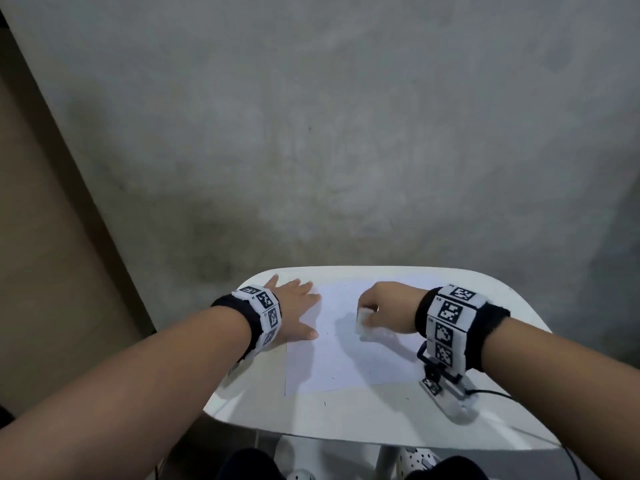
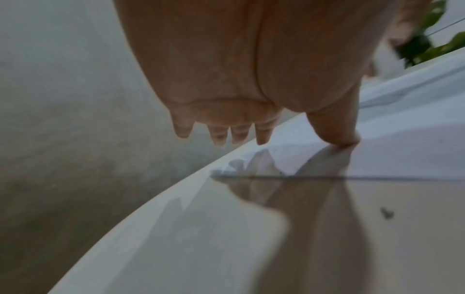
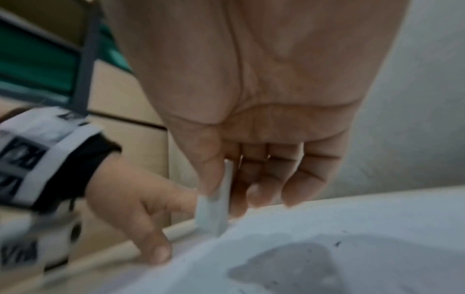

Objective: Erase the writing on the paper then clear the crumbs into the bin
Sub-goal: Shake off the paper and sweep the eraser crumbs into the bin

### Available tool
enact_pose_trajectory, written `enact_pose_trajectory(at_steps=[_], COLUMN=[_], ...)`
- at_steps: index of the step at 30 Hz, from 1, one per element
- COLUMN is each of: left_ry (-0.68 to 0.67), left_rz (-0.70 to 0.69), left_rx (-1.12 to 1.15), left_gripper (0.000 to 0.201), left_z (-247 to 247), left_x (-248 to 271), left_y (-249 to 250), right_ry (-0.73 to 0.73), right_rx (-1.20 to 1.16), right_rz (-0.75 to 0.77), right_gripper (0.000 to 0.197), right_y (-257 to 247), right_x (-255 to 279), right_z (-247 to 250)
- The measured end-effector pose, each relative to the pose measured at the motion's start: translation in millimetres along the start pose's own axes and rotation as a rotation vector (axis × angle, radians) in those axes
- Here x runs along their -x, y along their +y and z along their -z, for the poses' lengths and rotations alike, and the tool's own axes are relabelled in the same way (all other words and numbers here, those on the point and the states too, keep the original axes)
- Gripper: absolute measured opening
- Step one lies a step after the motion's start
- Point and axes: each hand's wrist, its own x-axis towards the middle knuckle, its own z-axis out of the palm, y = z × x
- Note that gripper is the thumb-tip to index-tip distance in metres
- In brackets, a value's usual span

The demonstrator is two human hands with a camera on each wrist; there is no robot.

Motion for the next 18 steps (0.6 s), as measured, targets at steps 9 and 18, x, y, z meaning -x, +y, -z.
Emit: enact_pose_trajectory(at_steps=[9,18], left_ry=[0.371,0.471], left_rz=[-0.224,0.139], left_rx=[0.801,0.682], left_gripper=[0.022,0.014], left_z=[42.4,19.6], left_x=[12.2,-8.2], left_y=[37.0,-22.1], right_ry=[0.221,0.149], right_rx=[-0.884,-0.283], right_rz=[-0.112,-0.256], right_gripper=[0.024,0.022], right_y=[16.0,64.9], right_x=[-8.2,-9.0], right_z=[-4.8,14.0])
